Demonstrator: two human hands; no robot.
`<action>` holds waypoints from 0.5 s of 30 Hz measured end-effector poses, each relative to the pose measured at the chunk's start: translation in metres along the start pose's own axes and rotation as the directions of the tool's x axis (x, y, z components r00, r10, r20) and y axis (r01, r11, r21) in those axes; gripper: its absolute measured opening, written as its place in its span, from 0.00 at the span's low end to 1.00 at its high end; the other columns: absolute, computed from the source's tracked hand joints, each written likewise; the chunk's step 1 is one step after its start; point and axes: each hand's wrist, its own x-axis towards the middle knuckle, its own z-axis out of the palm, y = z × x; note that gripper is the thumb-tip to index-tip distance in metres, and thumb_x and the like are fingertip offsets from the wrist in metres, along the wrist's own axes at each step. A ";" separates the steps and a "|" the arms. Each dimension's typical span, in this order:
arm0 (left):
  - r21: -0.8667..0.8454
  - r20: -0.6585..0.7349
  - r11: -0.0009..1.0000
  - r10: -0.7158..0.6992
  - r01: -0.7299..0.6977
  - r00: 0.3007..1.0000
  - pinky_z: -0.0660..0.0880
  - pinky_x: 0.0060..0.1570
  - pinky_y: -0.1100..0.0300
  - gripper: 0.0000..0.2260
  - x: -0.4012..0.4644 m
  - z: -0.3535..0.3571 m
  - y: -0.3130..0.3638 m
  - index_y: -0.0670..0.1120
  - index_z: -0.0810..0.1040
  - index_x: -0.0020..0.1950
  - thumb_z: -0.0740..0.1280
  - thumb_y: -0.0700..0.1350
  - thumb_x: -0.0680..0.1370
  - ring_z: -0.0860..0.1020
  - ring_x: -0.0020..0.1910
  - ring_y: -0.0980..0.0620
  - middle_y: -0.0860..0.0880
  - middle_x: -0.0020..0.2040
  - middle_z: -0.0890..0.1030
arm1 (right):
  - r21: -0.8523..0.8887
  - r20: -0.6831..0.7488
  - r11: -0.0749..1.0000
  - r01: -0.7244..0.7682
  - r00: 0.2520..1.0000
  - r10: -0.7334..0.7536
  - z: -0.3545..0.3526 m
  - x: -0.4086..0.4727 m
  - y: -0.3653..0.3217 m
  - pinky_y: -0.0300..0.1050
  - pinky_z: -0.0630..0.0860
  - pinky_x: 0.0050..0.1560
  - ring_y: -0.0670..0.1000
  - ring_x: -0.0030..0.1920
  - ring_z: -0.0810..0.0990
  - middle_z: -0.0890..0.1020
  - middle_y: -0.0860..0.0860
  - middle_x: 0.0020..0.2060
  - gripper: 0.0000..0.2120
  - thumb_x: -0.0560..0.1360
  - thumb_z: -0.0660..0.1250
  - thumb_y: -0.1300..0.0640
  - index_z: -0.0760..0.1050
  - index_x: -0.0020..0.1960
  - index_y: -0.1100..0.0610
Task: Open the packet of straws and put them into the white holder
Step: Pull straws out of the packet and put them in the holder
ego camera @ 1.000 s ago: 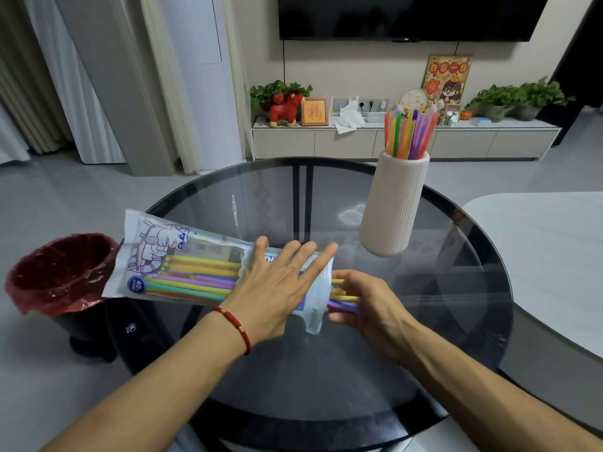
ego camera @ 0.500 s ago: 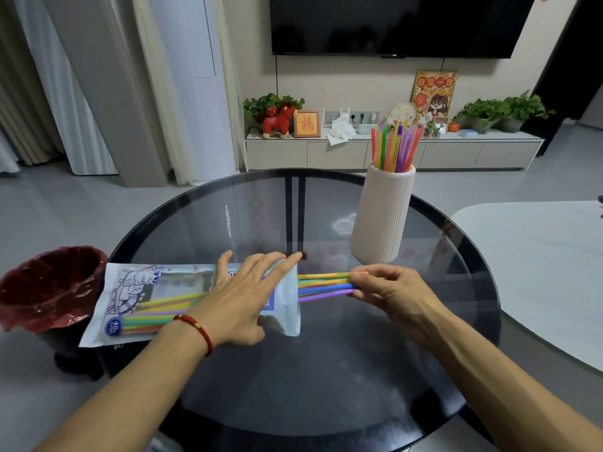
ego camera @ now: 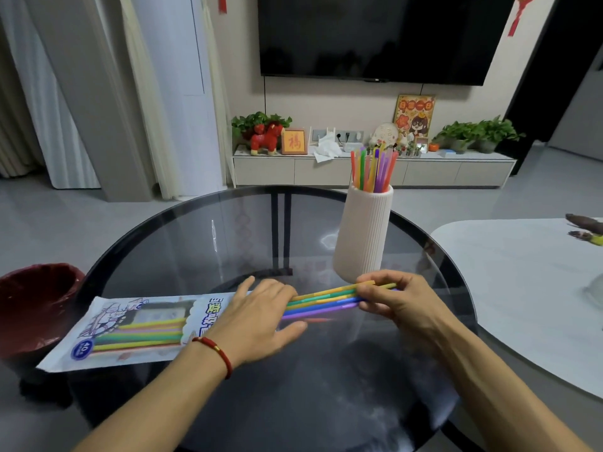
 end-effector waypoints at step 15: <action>-0.008 -0.070 1.000 -0.012 0.012 0.997 0.63 0.66 0.49 0.07 -0.001 0.019 0.013 0.52 0.66 0.51 0.56 0.54 0.80 0.67 0.59 0.51 0.55 0.50 0.69 | -0.058 0.056 0.989 0.132 0.990 -0.129 0.078 -0.009 0.041 0.43 0.71 0.29 0.49 0.28 0.73 0.78 0.56 0.30 0.18 0.72 0.75 0.47 0.81 0.47 0.63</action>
